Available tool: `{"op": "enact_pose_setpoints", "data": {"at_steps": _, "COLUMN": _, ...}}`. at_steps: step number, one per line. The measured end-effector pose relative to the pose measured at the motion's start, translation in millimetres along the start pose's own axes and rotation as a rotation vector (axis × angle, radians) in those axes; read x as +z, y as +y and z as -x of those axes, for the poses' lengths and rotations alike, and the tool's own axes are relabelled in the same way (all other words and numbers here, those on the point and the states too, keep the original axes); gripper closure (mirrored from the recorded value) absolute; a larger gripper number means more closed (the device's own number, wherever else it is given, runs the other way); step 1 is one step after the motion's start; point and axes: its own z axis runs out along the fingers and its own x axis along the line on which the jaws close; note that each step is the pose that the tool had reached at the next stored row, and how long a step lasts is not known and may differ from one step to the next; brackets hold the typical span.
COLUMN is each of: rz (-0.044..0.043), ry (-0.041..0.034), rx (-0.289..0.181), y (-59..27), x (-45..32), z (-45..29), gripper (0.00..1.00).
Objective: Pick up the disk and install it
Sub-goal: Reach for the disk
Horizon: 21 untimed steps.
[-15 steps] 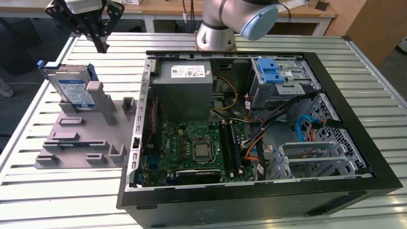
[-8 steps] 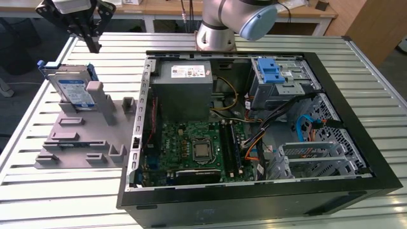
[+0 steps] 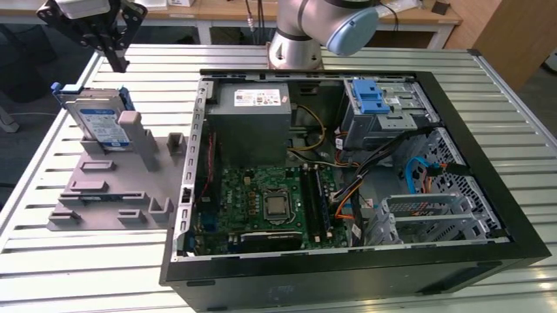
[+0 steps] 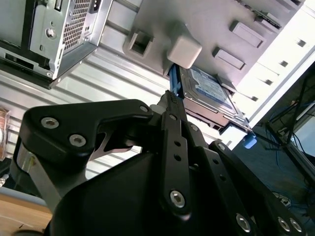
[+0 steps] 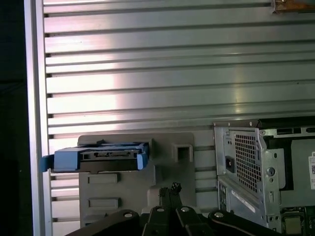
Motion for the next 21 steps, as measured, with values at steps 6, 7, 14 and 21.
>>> {"op": "enact_pose_setpoints", "data": {"at_steps": 6, "rz": -0.0001, "ry": 0.0003, "rx": 0.000, "y": 1.1, "x": 0.8, "z": -10.4, "gripper": 0.89}}
{"op": "enact_pose_setpoints", "data": {"at_steps": 7, "rz": 0.0000, "ry": 0.0004, "rx": 0.000, "y": 1.2, "x": 1.0, "z": -12.1, "gripper": 0.89}}
{"op": "enact_pose_setpoints", "data": {"at_steps": 14, "rz": -0.0001, "ry": 0.0008, "rx": 0.000, "y": 2.0, "x": 1.9, "z": -24.2, "gripper": 0.89}}
{"op": "enact_pose_setpoints", "data": {"at_steps": 21, "rz": -0.0001, "ry": 0.0015, "rx": 0.000, "y": 2.8, "x": 2.8, "z": -35.5, "gripper": 0.89}}
